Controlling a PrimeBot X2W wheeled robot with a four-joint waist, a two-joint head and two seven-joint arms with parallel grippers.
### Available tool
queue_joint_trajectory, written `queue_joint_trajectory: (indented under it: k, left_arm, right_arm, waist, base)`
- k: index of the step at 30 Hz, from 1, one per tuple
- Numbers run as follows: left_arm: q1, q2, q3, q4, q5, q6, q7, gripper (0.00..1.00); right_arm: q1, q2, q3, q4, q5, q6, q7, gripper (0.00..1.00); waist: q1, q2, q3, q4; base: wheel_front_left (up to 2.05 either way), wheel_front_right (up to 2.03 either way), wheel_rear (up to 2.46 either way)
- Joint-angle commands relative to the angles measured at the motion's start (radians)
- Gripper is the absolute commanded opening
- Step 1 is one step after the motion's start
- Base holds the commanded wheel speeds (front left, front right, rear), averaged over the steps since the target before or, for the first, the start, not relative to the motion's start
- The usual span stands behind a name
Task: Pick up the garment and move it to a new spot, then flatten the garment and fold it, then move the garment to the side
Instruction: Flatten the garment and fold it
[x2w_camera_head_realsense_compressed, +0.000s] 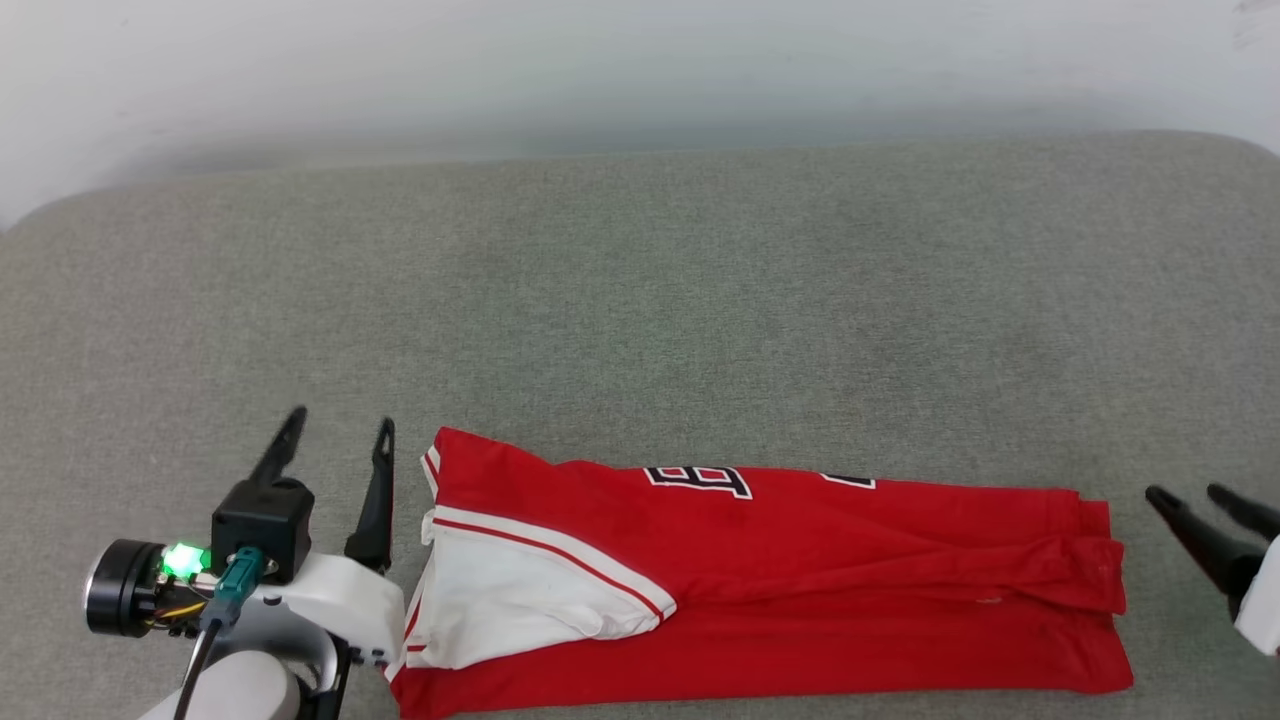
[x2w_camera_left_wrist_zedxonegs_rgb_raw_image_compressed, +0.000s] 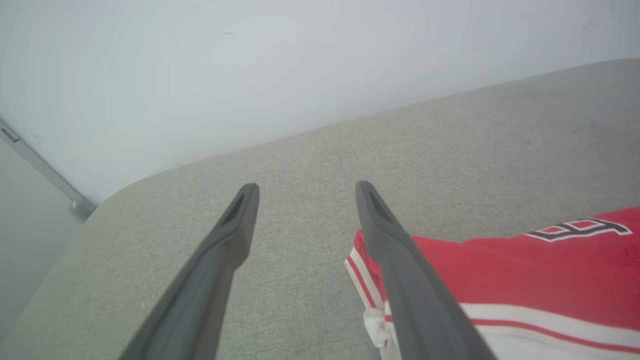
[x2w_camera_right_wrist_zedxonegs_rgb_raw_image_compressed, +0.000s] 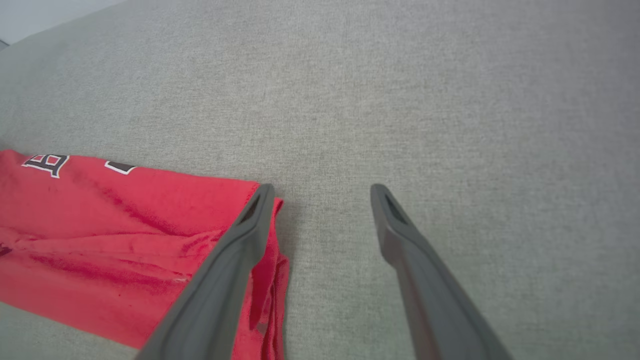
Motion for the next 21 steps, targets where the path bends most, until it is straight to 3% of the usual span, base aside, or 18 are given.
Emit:
queue_joint_trajectory:
  k: [1,7,9,21]
  left_arm:
    - [0.021,-0.023,0.038,-0.010,0.032,0.016,-0.006,1.00]
    - [0.134,-0.141,0.232,-0.034,0.154,0.037,-0.006,1.00]
    - [0.173,-0.178,0.284,-0.032,0.200,0.025,-0.006,1.00]
    - [0.303,-0.382,0.537,-0.013,0.399,-0.117,-0.006,1.00]
  right_arm:
    - [0.022,0.019,-0.010,0.012,0.013,0.000,0.009,1.00]
    - [0.054,0.082,-0.033,0.053,0.049,0.000,0.045,1.00]
    - [0.062,0.105,-0.026,0.066,0.061,0.000,0.064,1.00]
    - [0.104,0.220,0.091,0.071,0.131,0.001,0.185,1.00]
  waist:
    - [0.0000,0.0000,0.005,0.005]
    - [0.0000,0.0000,0.020,0.022]
    - [0.0000,0.0000,0.024,0.027]
    - [0.0000,0.0000,0.034,0.048]
  base:
    - [0.00,0.00,0.00]
    - [0.00,0.00,0.00]
    - [0.00,0.00,0.00]
    - [0.00,0.00,0.00]
